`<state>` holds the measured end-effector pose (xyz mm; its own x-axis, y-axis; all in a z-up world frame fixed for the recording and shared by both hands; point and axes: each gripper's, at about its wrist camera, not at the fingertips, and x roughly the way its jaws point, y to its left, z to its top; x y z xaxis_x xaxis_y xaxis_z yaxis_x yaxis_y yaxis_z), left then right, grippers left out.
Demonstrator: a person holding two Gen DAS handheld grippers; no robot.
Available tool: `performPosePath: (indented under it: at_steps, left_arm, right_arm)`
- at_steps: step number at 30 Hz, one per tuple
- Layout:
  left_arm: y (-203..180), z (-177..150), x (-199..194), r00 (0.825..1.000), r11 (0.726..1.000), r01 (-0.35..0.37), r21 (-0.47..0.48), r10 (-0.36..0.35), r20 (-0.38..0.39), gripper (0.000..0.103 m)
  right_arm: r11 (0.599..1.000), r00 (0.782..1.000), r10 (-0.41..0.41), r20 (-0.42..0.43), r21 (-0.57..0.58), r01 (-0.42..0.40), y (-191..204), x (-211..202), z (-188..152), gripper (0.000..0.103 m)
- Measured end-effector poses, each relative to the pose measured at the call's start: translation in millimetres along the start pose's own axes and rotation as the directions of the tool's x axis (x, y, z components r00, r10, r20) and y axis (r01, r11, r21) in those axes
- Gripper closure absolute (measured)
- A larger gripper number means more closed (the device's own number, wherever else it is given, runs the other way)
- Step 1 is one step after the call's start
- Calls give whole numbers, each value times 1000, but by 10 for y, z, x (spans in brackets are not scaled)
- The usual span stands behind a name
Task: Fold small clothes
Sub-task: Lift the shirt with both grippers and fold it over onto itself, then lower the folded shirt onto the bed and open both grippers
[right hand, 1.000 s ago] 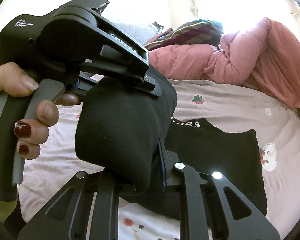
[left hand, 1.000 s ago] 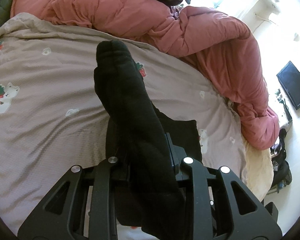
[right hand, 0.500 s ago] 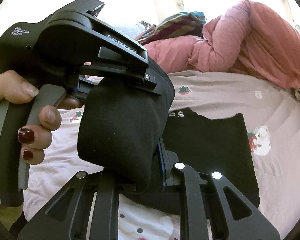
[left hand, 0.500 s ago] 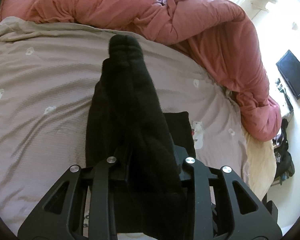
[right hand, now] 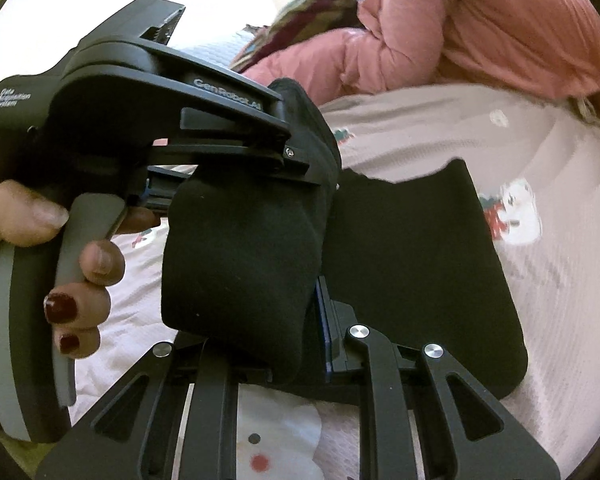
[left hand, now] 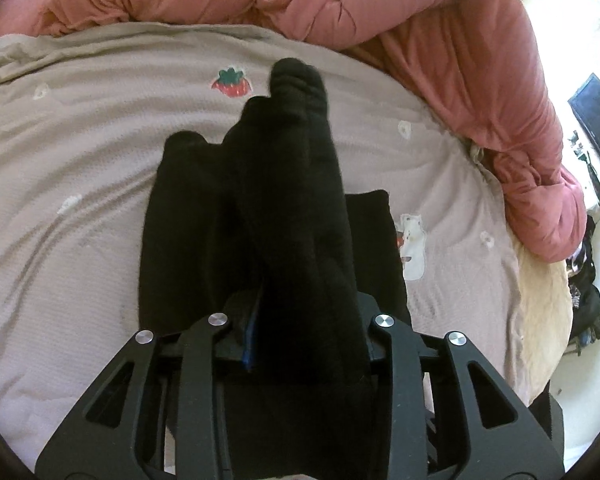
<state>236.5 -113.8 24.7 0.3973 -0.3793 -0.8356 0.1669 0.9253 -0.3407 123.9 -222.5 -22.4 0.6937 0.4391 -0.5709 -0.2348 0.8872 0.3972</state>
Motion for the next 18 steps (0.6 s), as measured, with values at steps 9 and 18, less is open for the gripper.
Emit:
performPosePath:
  at_steps: [9,18]
  left_arm:
    - [-94,-83,-48,993,994,110,3,-110,37,38]
    - [257,-157,-329,992,999,5,-33,-1,123,39]
  right_arm:
    - [997,999,-25,-35,69,27,-210,12,-55,88]
    - [972,997,53,-55,232,-38,-538,-37,-158,87]
